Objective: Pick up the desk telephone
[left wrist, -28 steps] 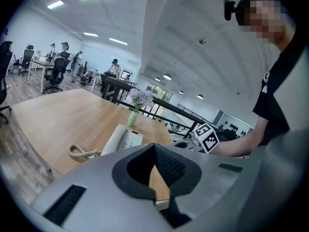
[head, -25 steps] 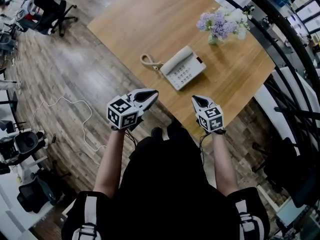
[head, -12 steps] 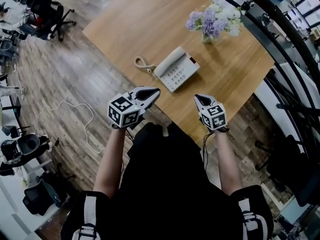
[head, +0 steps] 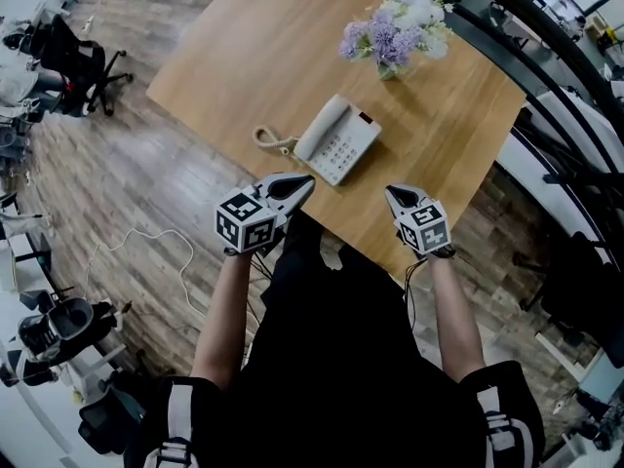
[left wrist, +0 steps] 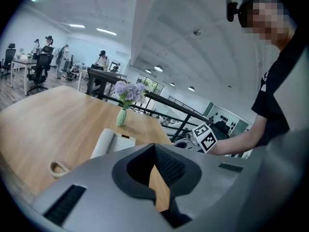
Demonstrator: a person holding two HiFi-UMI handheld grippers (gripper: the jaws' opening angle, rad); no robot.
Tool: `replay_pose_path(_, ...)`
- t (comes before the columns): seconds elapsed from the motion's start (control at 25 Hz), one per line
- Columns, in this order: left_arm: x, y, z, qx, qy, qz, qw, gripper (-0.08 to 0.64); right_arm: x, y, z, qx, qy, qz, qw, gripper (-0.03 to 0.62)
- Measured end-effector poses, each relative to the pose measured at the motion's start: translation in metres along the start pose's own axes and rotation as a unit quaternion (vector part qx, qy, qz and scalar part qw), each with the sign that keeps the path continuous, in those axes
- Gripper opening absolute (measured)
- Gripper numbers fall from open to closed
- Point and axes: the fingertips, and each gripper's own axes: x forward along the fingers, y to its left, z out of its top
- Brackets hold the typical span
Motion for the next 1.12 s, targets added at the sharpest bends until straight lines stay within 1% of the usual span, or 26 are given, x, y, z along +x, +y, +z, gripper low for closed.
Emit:
replay_pose_path(0.12,0.006,0.007,0.007,0.009,0.011,-0.027,0.9995,0.020,-0.001,-0.004,-0.003,0.021,0.005,-0.024,0.999,0.025)
replay_pose_path(0.24,0.009,0.028,0.014,0.019,0.022,-0.045,0.9986,0.020,0.003,-0.004,0.000,0.047,0.006,-0.048,0.998,0.025)
replay_pose_path(0.36,0.017,0.052,0.021,0.019,0.026,-0.071,0.9970,0.020,0.010,-0.002,0.007,0.068,0.010,-0.070,0.995,0.025)
replay_pose_path(0.6,0.027,0.087,0.026,0.019,0.048,-0.119,0.9915,0.020,0.036,0.008,0.025,0.094,0.011,-0.099,0.991,0.025)
replay_pose_path(0.84,0.039,0.112,0.021,0.024,0.077,-0.163,0.9833,0.021,0.054,0.011,0.027,0.132,0.013,-0.130,0.983,0.025)
replay_pose_path(1.0,0.047,0.124,0.019,0.027,0.096,-0.192,0.9764,0.021,0.063,0.012,0.029,0.155,0.009,-0.151,0.976,0.025)
replay_pose_path(1.12,0.051,0.133,0.015,0.033,0.113,-0.202,0.9721,0.021,0.071,0.011,0.031,0.170,0.004,-0.163,0.972,0.025)
